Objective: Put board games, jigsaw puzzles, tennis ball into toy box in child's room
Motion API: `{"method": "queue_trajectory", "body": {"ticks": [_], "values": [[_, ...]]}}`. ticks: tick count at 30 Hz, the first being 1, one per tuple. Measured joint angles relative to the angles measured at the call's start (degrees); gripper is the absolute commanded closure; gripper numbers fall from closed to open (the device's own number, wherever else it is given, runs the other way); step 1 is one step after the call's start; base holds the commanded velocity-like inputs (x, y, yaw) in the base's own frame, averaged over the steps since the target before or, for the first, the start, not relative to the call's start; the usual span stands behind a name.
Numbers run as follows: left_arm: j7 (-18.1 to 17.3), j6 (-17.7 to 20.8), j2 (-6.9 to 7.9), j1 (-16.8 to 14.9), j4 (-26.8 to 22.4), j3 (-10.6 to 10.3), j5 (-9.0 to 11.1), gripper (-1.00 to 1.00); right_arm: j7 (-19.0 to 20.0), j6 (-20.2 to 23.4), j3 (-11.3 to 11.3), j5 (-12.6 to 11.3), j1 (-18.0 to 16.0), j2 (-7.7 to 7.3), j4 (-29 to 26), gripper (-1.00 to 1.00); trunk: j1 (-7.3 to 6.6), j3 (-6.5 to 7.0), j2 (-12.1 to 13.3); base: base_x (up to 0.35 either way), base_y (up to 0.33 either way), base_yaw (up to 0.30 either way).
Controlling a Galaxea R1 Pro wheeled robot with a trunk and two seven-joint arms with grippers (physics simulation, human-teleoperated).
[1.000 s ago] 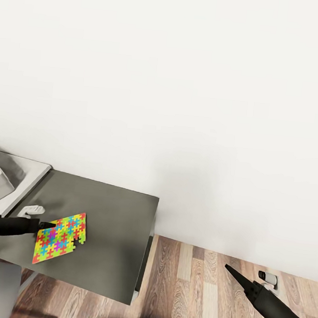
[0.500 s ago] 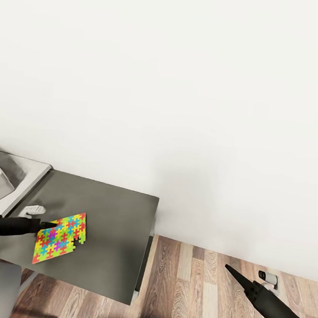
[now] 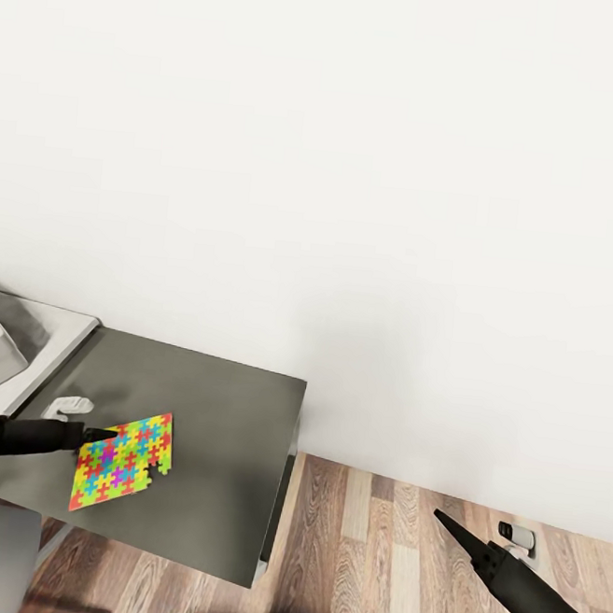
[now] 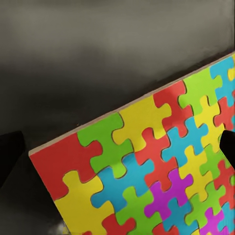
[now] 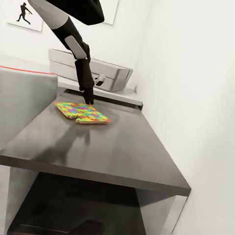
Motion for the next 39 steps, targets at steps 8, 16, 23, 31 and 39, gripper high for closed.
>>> {"method": "queue_trajectory", "body": {"ticks": [8,16,23,31,39], "values": [[-2.96,-0.14,-0.7,0.09,-0.02,-0.08,-0.14,-1.0,0.04,0.0,0.0,-0.01,-0.02,0.0,0.0,-1.0,0.0,0.0,0.0,0.0,0.0,0.0],[-7.42,-0.03,-0.03,0.13,-1.48,-6.7,-0.14,-1.0,0.04,0.0,0.0,0.0,0.0,0.0,0.0,-1.0,0.0,0.01,0.0,0.0,0.0,0.0],[-10.22,0.03,-0.38,0.13,-0.98,-7.31,-0.11,-1.0,-0.04,0.0,0.0,0.0,-0.01,0.0,0.01,-1.0,0.0,0.01,0.0,0.0,0.0,0.0],[-12.49,0.05,-0.93,1.23,-2.06,-7.37,-0.14,-1.0,-0.05,0.0,0.0,0.0,-0.01,0.04,0.01,-1.0,0.0,0.0,0.0,0.0,0.0,0.0],[-12.88,0.06,-1.07,1.91,-3.05,-7.46,-0.16,-1.0,-0.01,0.0,0.0,0.0,-0.01,0.0,0.01,-1.0,0.0,0.0,0.0,0.0,0.0,0.0]]}}
